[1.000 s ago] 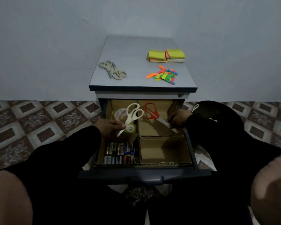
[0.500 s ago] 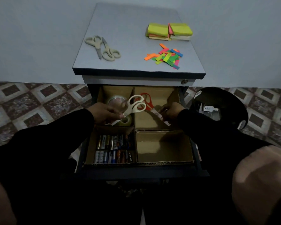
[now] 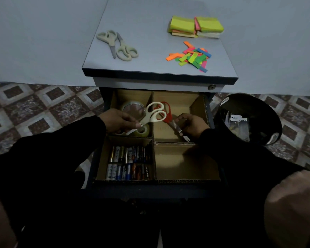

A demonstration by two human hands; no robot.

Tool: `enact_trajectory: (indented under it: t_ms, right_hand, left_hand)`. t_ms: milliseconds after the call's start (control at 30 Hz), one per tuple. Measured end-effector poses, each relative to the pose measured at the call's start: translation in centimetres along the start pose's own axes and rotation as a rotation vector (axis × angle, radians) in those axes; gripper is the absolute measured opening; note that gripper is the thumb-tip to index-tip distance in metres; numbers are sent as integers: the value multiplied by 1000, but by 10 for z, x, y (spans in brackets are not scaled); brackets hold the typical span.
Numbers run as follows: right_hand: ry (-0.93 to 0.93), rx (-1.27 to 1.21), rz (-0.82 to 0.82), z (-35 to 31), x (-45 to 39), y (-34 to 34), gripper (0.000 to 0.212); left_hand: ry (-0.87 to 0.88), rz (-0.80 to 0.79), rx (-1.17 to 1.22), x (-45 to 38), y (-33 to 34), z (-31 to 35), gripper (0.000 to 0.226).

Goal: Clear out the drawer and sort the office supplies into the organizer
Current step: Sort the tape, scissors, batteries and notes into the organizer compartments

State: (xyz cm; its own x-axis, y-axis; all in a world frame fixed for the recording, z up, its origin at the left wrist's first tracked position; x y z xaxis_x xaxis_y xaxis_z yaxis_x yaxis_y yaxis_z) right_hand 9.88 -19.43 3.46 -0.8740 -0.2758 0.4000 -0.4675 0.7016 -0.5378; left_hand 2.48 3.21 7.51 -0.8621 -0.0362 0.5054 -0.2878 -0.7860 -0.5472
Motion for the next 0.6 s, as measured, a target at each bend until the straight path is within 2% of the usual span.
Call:
enact_trajectory:
  t_ms: [133,333,600]
  right_hand:
    - [15,4,-47,1,-2,4,37]
    - [33,222,-72,3,-11,7,47]
    - [4,251,-52,3,-15,7,42]
  left_hand:
    - [-4,-3,3,0,-1,-4,3]
    - [-5,-1,-4,2,-1,-5,3]
    - [-10,-20,9,1,2,-4,4]
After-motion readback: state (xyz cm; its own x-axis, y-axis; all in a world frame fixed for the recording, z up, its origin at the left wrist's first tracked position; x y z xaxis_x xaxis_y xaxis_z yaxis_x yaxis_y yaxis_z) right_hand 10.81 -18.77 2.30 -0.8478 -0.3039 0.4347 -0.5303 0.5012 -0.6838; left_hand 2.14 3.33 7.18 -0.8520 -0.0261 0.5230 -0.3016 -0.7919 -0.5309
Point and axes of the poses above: each hand's wrist, its own x-axis away from the middle knuckle, its own y-axis out of the palm, z = x × y, the point moved 8 cm from there along -x, towards the middle knuckle, and after that the axes turned 9 degrees about -x, right-handed, at the moved point
